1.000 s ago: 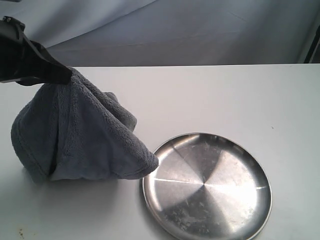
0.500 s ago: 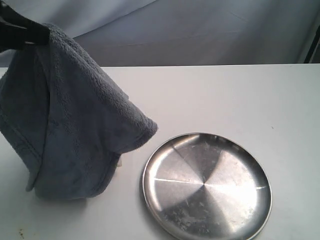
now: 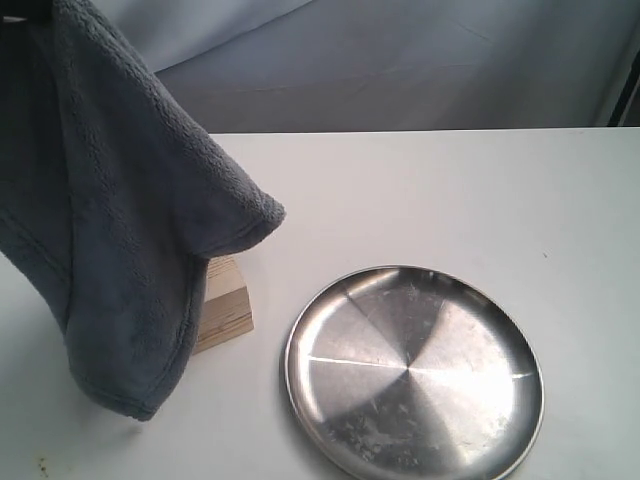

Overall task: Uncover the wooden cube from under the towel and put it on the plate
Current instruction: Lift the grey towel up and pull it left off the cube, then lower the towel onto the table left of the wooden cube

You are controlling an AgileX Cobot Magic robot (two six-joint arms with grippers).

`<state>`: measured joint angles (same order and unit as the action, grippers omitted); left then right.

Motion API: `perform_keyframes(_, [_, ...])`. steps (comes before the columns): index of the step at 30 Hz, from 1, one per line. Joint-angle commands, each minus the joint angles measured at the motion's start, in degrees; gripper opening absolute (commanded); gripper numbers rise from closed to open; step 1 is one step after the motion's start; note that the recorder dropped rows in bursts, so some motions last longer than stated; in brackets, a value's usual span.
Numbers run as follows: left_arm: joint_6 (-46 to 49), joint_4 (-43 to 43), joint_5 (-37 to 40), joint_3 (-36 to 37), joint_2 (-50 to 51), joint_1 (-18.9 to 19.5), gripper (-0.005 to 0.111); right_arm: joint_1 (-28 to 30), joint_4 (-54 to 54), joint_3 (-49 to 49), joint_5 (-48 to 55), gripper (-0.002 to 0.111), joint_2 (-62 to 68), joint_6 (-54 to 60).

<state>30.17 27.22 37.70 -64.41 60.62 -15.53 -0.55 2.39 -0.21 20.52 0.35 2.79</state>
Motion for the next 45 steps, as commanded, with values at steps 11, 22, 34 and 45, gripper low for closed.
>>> perform_keyframes(11, [-16.73,-25.8,-6.05,-0.67,-6.01,0.35,0.0,-0.11,-0.27,0.21,-0.53,0.0,-0.35,0.19])
perform_keyframes(22, [-32.91,-41.91,-6.32,-0.67,-10.06,0.35,0.0,-0.11,-0.27,0.21,-0.53,0.0,-0.35,0.19])
perform_keyframes(34, [-33.03,-41.11,-0.39,-0.67,-13.14,0.35,0.0,-0.11,-0.27,0.21,-0.53,0.0,-0.35,0.19])
perform_keyframes(45, [-32.51,-39.08,4.28,0.23,-15.97,0.24,0.0,-0.11,-0.27,0.21,-0.53,0.0,-0.35,0.19])
